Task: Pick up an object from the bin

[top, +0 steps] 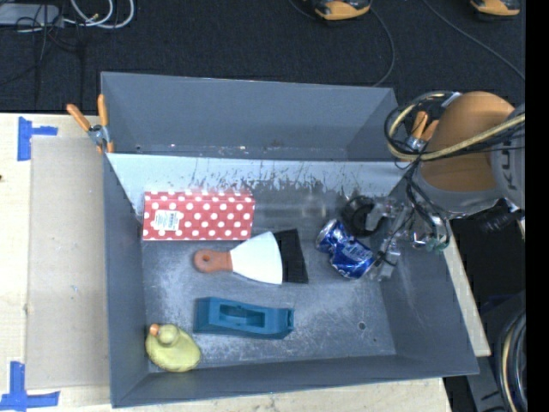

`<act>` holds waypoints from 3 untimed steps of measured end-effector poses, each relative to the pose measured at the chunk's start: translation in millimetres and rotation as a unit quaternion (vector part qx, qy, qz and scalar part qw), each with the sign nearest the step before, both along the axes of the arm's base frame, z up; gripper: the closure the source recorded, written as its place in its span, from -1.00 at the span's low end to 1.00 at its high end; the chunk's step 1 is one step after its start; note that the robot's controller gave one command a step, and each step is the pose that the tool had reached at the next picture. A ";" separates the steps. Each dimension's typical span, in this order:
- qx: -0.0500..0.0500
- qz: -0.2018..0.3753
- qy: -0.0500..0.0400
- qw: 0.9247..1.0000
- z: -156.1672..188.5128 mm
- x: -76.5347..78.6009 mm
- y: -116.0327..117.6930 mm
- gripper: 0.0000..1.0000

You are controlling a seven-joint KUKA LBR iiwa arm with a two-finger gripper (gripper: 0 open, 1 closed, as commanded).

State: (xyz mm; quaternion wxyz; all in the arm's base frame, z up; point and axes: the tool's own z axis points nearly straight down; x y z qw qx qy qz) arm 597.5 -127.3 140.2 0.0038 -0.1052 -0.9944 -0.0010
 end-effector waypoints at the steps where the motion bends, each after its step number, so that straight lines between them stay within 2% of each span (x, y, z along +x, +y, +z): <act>1: -0.001 -0.044 -0.004 0.999 0.6 0.5 6.3 -1.00; 2: -0.001 -0.182 -0.001 0.983 -50.4 2.1 11.7 -1.00; 3: -0.002 -0.172 -0.004 0.985 -69.7 -4.2 25.6 1.00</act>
Offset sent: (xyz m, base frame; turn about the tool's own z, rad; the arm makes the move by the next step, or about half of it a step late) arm 0.0023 0.0144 -0.0702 0.4109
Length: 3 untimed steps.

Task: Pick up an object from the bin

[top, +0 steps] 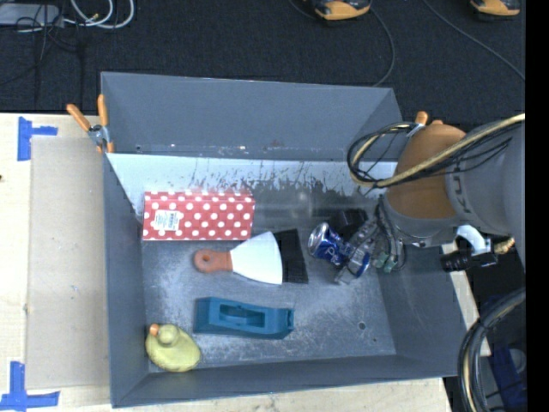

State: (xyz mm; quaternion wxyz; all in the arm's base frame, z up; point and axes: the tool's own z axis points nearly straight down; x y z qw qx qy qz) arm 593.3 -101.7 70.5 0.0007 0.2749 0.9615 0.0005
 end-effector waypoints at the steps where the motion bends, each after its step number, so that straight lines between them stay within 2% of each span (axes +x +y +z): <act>1: 0.000 0.000 0.000 1.000 0.0 0.0 0.1 1.00; 3: 0.000 0.000 0.001 1.000 13.1 -0.9 0.3 1.00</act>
Offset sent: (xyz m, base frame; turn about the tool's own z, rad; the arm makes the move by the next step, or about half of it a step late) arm 0.0001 0.0001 0.0376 0.0000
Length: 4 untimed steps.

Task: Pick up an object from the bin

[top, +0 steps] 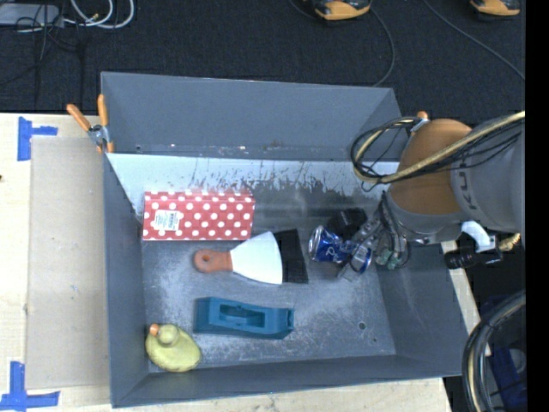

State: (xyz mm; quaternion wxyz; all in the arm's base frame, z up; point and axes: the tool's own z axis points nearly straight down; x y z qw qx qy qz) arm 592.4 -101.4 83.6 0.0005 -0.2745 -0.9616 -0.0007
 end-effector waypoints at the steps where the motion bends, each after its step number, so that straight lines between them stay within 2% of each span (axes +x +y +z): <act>1: 0.000 0.000 0.002 1.000 10.6 -1.0 -0.2 1.00; 2: 0.001 0.000 0.003 1.000 31.8 -1.7 -0.2 1.00; 4: 0.000 0.001 -0.001 1.000 61.5 0.7 -0.7 1.00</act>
Offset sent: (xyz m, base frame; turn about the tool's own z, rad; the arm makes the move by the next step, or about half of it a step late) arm 0.0000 0.0000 0.0719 0.0000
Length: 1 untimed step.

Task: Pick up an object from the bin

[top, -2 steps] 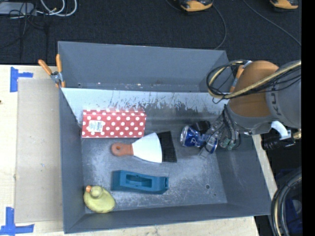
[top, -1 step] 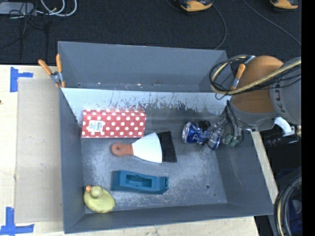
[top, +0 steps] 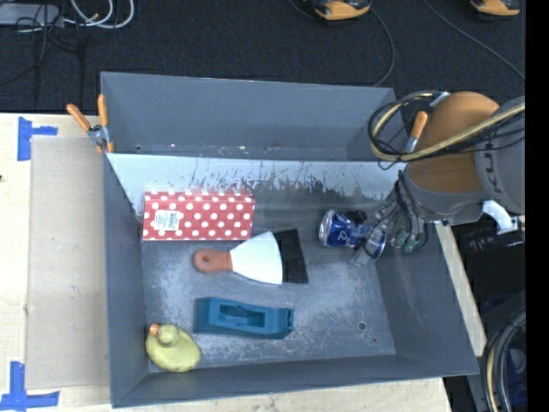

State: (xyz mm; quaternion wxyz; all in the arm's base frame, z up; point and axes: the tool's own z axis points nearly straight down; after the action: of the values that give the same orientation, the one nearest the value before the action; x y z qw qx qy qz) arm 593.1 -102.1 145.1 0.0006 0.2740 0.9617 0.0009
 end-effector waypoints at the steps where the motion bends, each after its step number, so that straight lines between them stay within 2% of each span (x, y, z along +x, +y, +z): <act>1: 0.000 0.000 0.000 1.000 5.4 0.1 -0.1 1.00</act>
Offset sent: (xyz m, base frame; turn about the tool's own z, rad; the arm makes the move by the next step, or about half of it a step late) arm -0.0001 -0.0001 0.0259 0.0000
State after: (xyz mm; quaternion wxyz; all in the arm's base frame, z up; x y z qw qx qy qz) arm 593.3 -102.2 150.5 0.0008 0.2739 0.9618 0.0009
